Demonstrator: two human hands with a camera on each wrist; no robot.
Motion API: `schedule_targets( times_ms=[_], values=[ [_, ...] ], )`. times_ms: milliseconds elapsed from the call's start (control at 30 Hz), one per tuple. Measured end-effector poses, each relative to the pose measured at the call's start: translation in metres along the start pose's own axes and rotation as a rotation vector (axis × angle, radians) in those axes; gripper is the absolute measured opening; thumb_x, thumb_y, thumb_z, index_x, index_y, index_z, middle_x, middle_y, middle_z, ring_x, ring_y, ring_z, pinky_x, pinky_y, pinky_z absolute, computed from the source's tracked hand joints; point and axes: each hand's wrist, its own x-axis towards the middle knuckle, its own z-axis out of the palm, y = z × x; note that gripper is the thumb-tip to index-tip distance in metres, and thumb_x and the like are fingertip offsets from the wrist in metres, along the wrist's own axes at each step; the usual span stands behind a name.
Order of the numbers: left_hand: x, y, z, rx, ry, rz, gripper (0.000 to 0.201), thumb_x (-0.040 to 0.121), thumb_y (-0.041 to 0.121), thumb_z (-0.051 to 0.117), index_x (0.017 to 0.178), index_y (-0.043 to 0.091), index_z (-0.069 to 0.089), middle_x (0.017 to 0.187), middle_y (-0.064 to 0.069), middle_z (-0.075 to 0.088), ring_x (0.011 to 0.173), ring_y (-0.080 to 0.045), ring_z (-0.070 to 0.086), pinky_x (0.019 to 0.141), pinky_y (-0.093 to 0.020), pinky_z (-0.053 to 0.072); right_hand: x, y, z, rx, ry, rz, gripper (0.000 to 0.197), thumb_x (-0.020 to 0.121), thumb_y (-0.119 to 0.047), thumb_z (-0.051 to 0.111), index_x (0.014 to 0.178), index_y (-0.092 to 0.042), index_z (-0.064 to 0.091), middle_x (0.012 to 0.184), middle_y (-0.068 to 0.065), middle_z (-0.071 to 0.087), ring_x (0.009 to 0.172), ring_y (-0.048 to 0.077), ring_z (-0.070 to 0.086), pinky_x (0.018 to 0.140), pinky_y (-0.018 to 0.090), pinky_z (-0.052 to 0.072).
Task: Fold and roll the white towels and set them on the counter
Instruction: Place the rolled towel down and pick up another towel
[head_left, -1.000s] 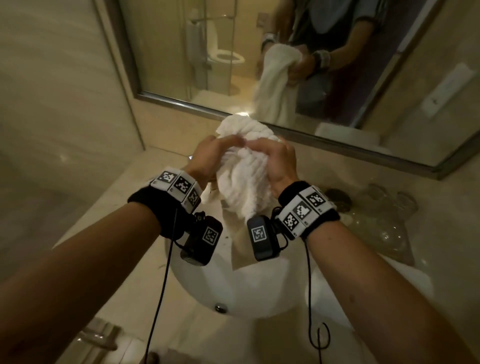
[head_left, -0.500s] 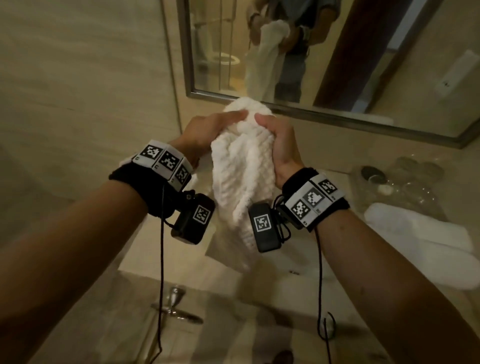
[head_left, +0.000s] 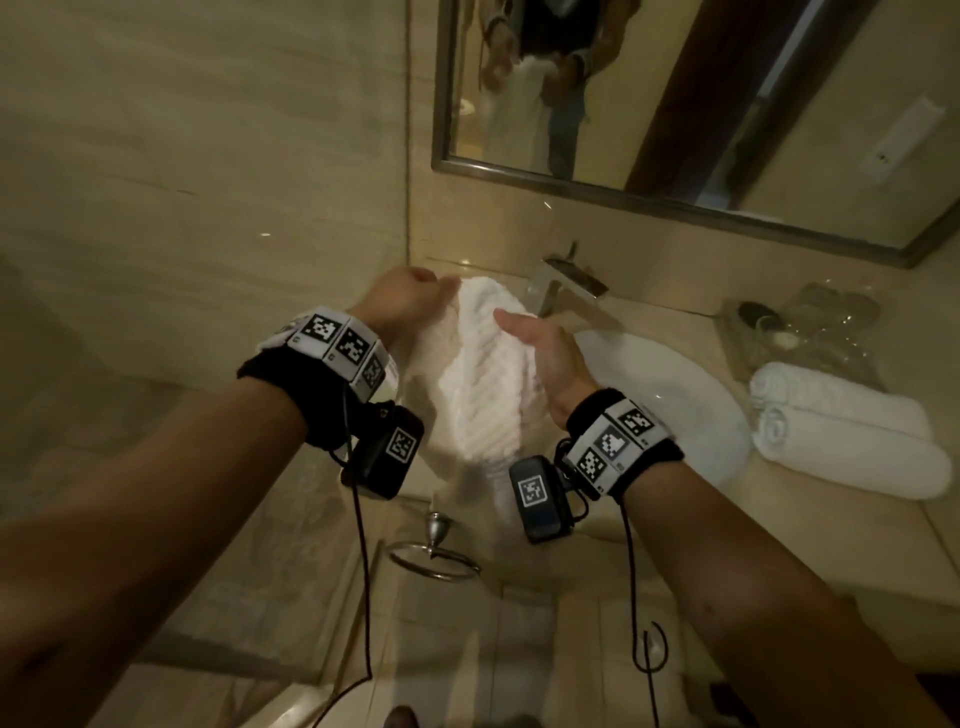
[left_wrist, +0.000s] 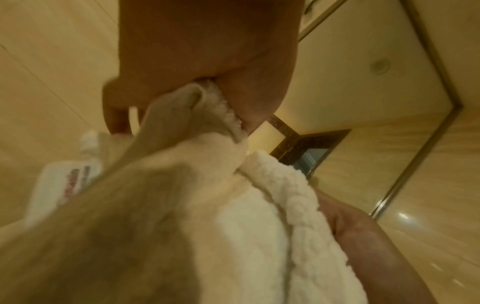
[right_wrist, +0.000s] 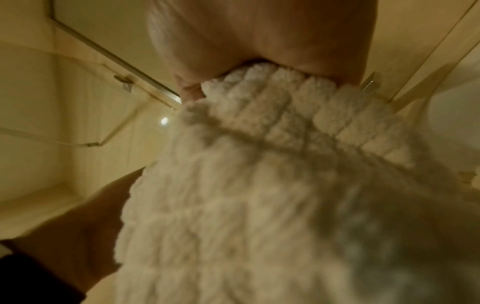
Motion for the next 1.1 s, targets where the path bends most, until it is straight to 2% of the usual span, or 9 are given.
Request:
schedule_targets(
  times_ms=[133,333,467,567,633,733,833,933,1100],
  values=[
    [-0.02,-0.011,-0.016,0.039,0.018,-0.016,0.043,0.096,0.036,0.047,0.1,-0.001,0.069,0.103,-0.017,0.068,0.097,-0.029,0.064,0.086,-0.033,0.049,-0.02,-0.001,0.016,-0.007,-0.055,0.04,0.05,0.07,-0.034,0.076,0.108,-0.002,0.071,0.104,0.016,0.073,0.096,0.032,0.07,0.095,0.048,0.052],
    [-0.057,-0.01,-0.027,-0.176,0.067,-0.045,0.025,0.09,0.026,0.057,0.088,0.003,0.066,0.074,-0.006,0.064,0.058,-0.016,0.059,0.049,-0.019,0.044,-0.061,-0.009,0.029,0.059,-0.262,0.02,0.036,0.087,-0.029,0.059,0.103,0.001,0.07,0.103,0.021,0.07,0.094,0.035,0.067,0.097,0.046,0.047],
    [-0.094,-0.006,-0.02,-0.336,-0.032,-0.058,0.019,0.085,0.021,0.063,0.073,0.006,0.064,0.06,-0.005,0.065,0.051,-0.019,0.061,0.046,-0.017,0.045,-0.093,-0.001,0.033,0.213,-0.372,0.137,0.069,0.096,-0.055,0.035,0.132,0.001,0.053,0.128,0.025,0.058,0.117,0.038,0.058,0.104,0.047,0.042],
    [-0.122,-0.002,-0.01,-0.337,-0.117,-0.057,0.02,0.082,0.022,0.067,0.077,0.003,0.068,0.06,-0.007,0.069,0.05,-0.019,0.065,0.044,-0.018,0.047,-0.119,0.011,0.029,0.208,-0.381,0.16,0.056,0.102,-0.037,0.03,0.087,-0.004,0.073,0.081,0.012,0.073,0.078,0.024,0.07,0.07,0.029,0.056],
    [-0.136,-0.003,-0.006,-0.347,-0.127,-0.077,0.024,0.081,0.026,0.069,0.079,0.002,0.069,0.064,-0.008,0.071,0.054,-0.021,0.068,0.045,-0.019,0.048,-0.133,0.021,0.024,0.118,-0.338,0.119,0.043,0.103,-0.018,0.03,0.076,-0.012,0.063,0.056,-0.006,0.067,0.067,0.017,0.062,0.058,0.025,0.052],
    [-0.159,-0.012,0.005,-0.253,-0.093,-0.067,0.026,0.08,0.033,0.07,0.073,0.008,0.07,0.063,-0.003,0.07,0.055,-0.017,0.067,0.048,-0.017,0.048,-0.153,0.033,0.013,0.028,-0.3,0.006,0.037,0.098,0.001,0.038,0.066,-0.011,0.052,0.046,-0.012,0.057,0.054,0.003,0.055,0.054,0.018,0.046],
    [-0.176,-0.024,0.016,-0.238,-0.034,-0.002,0.022,0.081,0.029,0.069,0.068,0.011,0.068,0.07,-0.003,0.069,0.065,-0.018,0.066,0.059,-0.024,0.05,-0.164,0.043,0.007,0.074,-0.266,0.016,0.012,0.079,-0.004,0.055,0.074,-0.007,0.066,0.066,0.005,0.063,0.064,0.015,0.061,0.062,0.026,0.05],
    [-0.186,-0.032,0.022,-0.128,0.011,-0.052,0.022,0.083,0.037,0.067,0.079,0.016,0.059,0.079,0.003,0.06,0.073,-0.013,0.055,0.055,-0.025,0.038,-0.17,0.059,0.0,0.088,-0.095,0.021,0.047,0.045,0.003,0.052,0.084,-0.019,0.064,0.088,0.014,0.06,0.086,0.031,0.058,0.073,0.039,0.048],
    [-0.202,-0.048,0.044,-0.128,-0.216,-0.332,0.092,0.049,0.077,0.071,0.11,0.009,0.062,0.1,-0.009,0.07,0.084,-0.028,0.069,0.07,-0.035,0.054,-0.191,0.074,-0.008,0.125,-0.107,-0.024,0.048,0.051,0.023,0.04,0.074,-0.017,0.05,0.074,0.011,0.053,0.07,0.027,0.053,0.054,0.028,0.043]
  ],
)
